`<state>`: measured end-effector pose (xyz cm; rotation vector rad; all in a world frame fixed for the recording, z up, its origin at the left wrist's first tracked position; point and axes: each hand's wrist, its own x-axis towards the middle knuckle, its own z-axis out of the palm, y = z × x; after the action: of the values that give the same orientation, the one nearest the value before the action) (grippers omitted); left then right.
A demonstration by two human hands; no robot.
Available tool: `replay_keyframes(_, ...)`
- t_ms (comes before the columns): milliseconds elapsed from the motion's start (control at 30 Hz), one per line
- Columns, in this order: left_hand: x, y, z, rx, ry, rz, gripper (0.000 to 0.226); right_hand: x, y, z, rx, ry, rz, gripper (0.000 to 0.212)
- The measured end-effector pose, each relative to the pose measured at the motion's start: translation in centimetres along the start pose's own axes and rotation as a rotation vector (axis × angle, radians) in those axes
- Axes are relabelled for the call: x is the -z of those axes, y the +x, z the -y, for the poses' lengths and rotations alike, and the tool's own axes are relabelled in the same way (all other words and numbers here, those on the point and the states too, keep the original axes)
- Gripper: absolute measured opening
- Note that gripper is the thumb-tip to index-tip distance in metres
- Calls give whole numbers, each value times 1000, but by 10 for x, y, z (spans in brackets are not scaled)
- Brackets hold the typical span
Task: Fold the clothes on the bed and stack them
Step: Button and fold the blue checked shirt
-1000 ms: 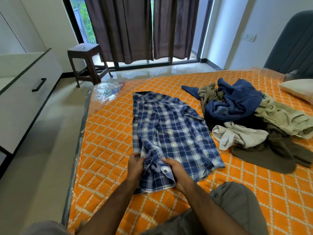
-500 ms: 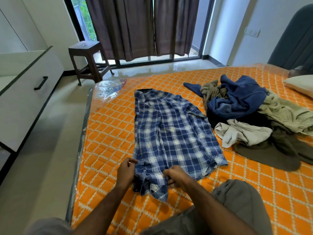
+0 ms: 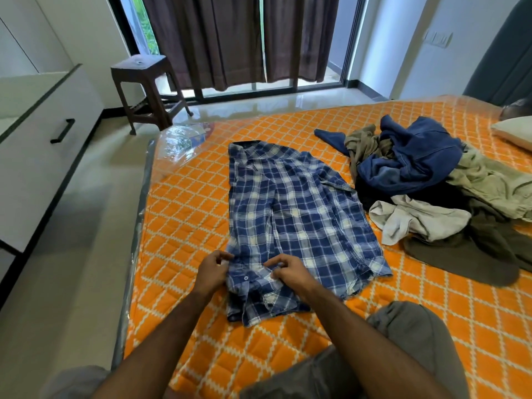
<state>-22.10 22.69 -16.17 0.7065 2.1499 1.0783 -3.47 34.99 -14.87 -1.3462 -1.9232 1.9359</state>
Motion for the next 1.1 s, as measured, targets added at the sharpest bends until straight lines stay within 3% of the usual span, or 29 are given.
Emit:
replay_keyframes(133,1,0,4,-18,-19,-53,23,9,-18,-1,28,35,-50,24)
replay_keyframes(267,-7,3,13,31,31,11,19,13,-22,-13,-45,-135,86,12)
replay_keyframes(400,-5,16,11,-1,153,19,13,18,-6,-4,-125,-317,178,19)
replay_keyframes(533,2,49,2,-83,219,-16,23,21,38,12,55,-561,-69,15)
replay_keyframes(700,3,91,-31,-57,139,50,46,23,93,49,93,-338,-184,27)
replay_keyframes(833,3,129,-39,-12,52,98,45,23,140,61,90,-317,-250,37)
replay_keyframes(967,-8,144,-40,-1,-33,157,35,20,169,65,55,-258,-267,33)
replay_keyframes(1100,-19,154,-30,-2,-61,160,41,20,186,63,28,-251,-305,19)
